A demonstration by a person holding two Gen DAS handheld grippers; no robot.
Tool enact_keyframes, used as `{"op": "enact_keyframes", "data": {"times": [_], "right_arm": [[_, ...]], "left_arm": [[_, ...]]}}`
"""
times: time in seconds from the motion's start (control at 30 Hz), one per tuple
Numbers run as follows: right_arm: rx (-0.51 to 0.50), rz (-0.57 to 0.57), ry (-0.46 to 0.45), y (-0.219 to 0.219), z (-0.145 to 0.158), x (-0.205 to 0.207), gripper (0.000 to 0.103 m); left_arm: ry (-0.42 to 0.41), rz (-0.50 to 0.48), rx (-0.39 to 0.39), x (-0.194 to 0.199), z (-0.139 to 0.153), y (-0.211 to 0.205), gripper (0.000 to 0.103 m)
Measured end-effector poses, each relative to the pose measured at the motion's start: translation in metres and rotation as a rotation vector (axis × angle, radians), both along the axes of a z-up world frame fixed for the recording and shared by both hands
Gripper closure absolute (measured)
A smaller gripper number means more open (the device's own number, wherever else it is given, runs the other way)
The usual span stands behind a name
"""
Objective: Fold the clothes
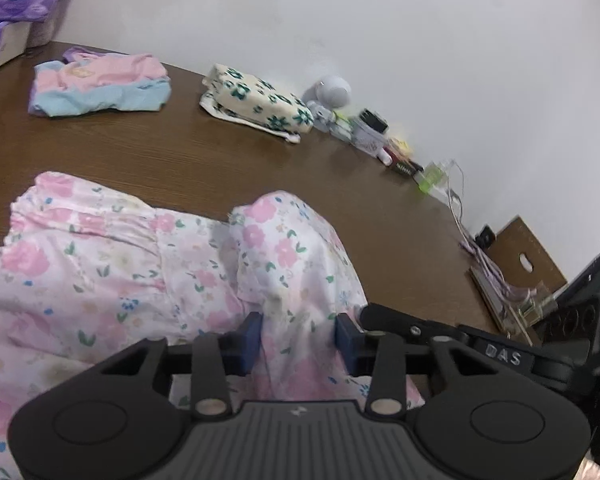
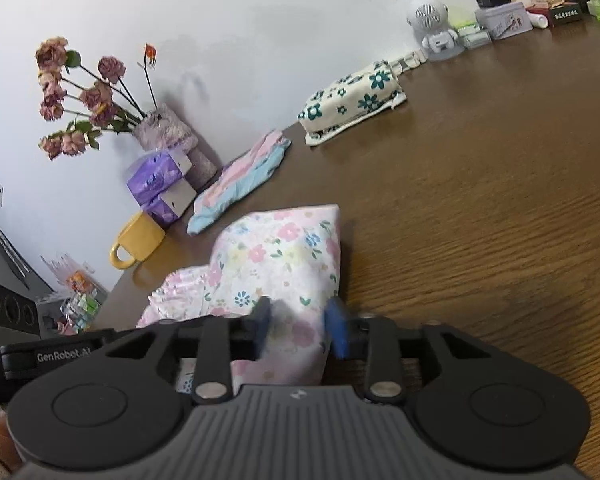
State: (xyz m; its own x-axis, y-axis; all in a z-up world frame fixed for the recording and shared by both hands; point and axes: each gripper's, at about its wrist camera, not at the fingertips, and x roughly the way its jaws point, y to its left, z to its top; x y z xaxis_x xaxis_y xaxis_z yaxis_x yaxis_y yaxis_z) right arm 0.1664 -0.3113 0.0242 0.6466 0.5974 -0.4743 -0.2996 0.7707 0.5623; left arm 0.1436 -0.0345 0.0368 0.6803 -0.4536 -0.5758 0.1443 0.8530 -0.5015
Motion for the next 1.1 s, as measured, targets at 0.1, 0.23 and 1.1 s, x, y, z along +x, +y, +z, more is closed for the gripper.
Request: {"op": "enact_keyframes", "data": {"times": [0.1,0.23,1.1], "right_arm": [[-0.006,-0.014,-0.005,0.003,0.004,0.009,0.065],[-0.032,-0.004,0.008,0.013,0.002,0.017,0.066],[-0.025,-0.033,0.062,0.022,0.004,0.066,0.078]], "left_arm": [[-0.016,0.038,0.007,0.007,0.004,0.003,0.031],[0.0,0.026,0.01,0.021,0.002,0.0,0.042],[0.042,0.079,-0.053,0.076,-0.003,0.008,0.07]]}}
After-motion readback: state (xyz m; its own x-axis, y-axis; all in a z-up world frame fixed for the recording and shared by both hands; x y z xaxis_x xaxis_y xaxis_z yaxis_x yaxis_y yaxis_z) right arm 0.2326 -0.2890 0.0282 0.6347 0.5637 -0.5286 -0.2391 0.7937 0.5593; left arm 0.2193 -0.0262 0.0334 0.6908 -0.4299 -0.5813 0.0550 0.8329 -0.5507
